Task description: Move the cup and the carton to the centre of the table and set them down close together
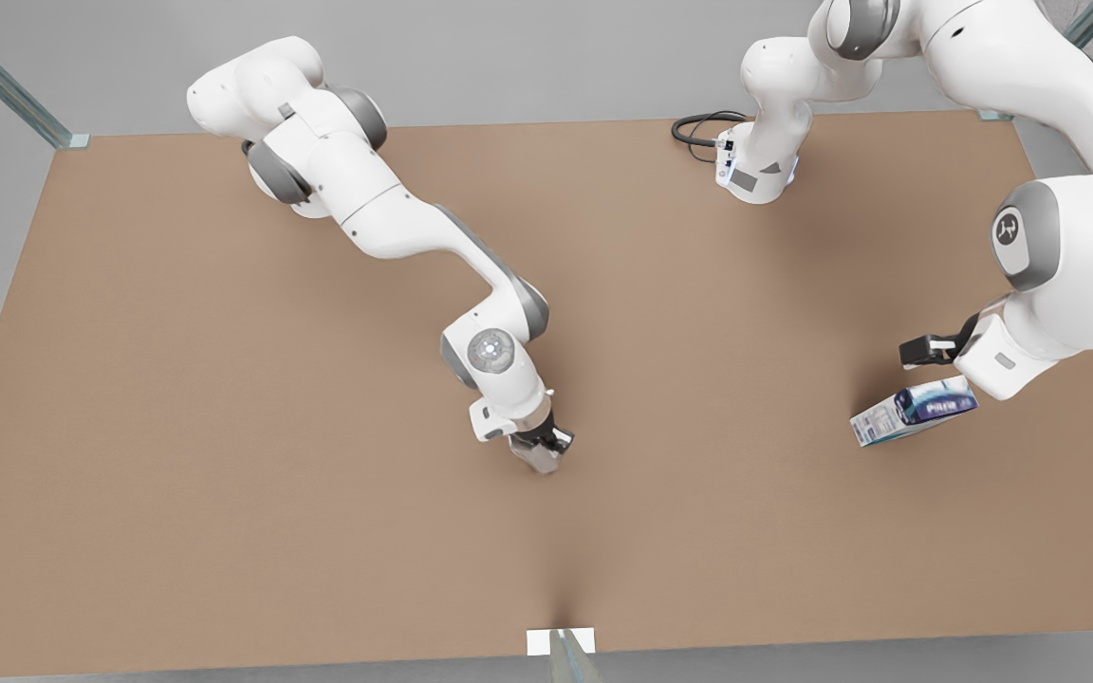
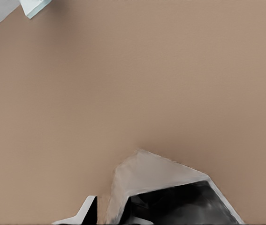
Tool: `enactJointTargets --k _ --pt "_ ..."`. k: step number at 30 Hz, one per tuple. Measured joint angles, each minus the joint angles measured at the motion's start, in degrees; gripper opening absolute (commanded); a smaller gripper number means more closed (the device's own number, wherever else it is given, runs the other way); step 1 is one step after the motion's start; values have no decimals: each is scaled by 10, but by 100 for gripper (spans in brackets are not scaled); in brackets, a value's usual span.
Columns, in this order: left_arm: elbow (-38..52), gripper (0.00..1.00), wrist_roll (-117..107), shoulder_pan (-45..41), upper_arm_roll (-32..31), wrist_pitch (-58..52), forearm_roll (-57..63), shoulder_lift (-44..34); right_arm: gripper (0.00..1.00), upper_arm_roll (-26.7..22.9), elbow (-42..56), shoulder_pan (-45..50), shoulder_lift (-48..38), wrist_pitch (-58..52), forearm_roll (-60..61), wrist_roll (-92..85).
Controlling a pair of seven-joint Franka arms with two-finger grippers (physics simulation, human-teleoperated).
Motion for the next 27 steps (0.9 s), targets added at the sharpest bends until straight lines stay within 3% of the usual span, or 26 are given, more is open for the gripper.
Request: enactJointTargets --k 1,22,27 --pt "0 100 0 -1 0 -1 0 0 100 0 0 0 0 1 -2 7" --pt "1 100 -2 -2 -1 -17 -1 -8 100 -12 3 1 6 39 -5 23" --pt "2 100 3 -1 -1 -15 -1 -8 100 -11 -22 -6 -53 28 -7 18"
